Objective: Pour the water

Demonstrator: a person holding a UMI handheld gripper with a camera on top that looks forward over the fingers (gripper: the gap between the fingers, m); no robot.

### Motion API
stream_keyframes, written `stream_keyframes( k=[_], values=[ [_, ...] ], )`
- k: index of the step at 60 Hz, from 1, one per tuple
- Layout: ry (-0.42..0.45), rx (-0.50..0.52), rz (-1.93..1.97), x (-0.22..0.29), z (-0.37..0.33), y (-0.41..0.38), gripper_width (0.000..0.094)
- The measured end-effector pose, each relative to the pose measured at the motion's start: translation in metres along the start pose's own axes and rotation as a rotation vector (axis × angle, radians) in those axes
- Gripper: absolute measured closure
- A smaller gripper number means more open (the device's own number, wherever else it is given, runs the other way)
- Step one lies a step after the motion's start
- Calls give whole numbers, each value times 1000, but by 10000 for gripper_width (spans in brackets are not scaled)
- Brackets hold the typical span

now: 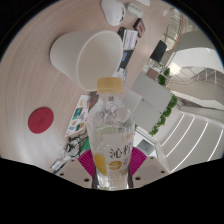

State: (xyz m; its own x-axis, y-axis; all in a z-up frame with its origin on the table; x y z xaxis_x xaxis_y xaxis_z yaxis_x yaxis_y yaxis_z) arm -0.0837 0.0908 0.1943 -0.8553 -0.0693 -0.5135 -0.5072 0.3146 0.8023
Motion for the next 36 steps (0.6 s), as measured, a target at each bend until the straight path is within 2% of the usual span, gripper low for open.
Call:
stream_keyframes(
  k=[7, 21, 24, 25, 29, 30, 34, 36],
  values=[
    [-20, 18, -125, 3, -6, 8, 539],
    [12, 16, 32, 7, 7, 10, 538],
    [24, -33, 177, 9, 0, 14, 537],
    [42, -28, 228, 8, 4, 22, 537],
    [108, -121, 564, 5, 3, 44, 563],
    [114, -180, 664, 5, -8, 47, 531],
    [208, -217, 1089, -1, -11, 53, 523],
    [243, -257, 1290, 3, -24, 54, 461]
  ],
)
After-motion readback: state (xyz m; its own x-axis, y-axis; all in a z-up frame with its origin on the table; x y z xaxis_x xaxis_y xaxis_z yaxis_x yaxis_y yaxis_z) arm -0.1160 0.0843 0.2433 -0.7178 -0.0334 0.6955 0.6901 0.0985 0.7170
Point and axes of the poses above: the point between the fingertips, and its own axes, seen from behind it with the camera up: y to the right, x up, z forward, the way the camera looks, the point moved 5 cm from there along -z, backward, against the way the camera looks, and after that the axes turned 8 degrees about y, right-handed, at the moved point
